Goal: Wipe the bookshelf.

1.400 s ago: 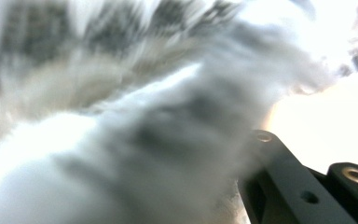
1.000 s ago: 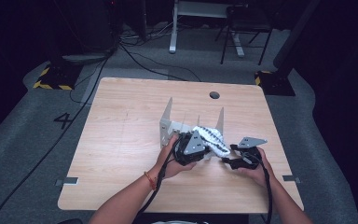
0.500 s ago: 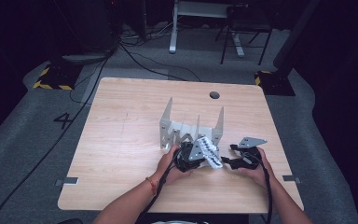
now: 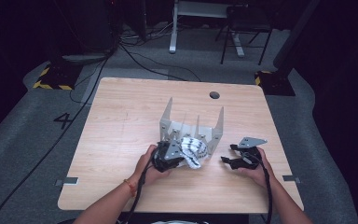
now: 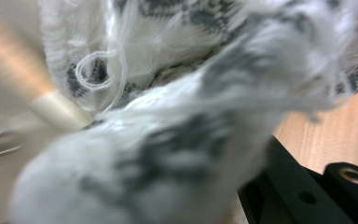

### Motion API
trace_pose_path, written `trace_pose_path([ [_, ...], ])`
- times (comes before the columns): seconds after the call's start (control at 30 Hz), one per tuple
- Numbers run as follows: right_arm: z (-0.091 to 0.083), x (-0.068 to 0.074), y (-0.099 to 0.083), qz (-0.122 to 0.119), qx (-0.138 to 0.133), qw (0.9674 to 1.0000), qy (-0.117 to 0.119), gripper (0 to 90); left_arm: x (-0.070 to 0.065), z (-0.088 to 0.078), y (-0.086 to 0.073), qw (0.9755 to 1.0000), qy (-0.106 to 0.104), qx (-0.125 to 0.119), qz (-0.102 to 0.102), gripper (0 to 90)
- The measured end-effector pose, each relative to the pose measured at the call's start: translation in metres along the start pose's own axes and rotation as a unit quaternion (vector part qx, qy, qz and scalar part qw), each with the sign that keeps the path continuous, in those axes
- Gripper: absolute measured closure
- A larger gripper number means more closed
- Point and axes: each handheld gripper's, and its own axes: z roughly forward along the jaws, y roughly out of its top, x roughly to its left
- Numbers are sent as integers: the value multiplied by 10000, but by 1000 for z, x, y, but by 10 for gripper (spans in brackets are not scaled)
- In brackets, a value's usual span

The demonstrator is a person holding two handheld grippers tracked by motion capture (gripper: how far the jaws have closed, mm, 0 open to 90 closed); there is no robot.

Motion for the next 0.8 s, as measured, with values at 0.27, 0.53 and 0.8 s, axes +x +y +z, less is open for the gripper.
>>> trace_pose_path([
  [0.27,0,0,0,8,-1,10000,-7,272,32,-57,-1,9955,578,-630,-398,779],
  [0.53,0,0,0,11,0,10000,-9,272,48,-50,-23,9960,702,-261,-482,779],
  [0.8,0,0,0,9,1,10000,-7,273,51,-21,-47,9959,546,432,-585,776],
])
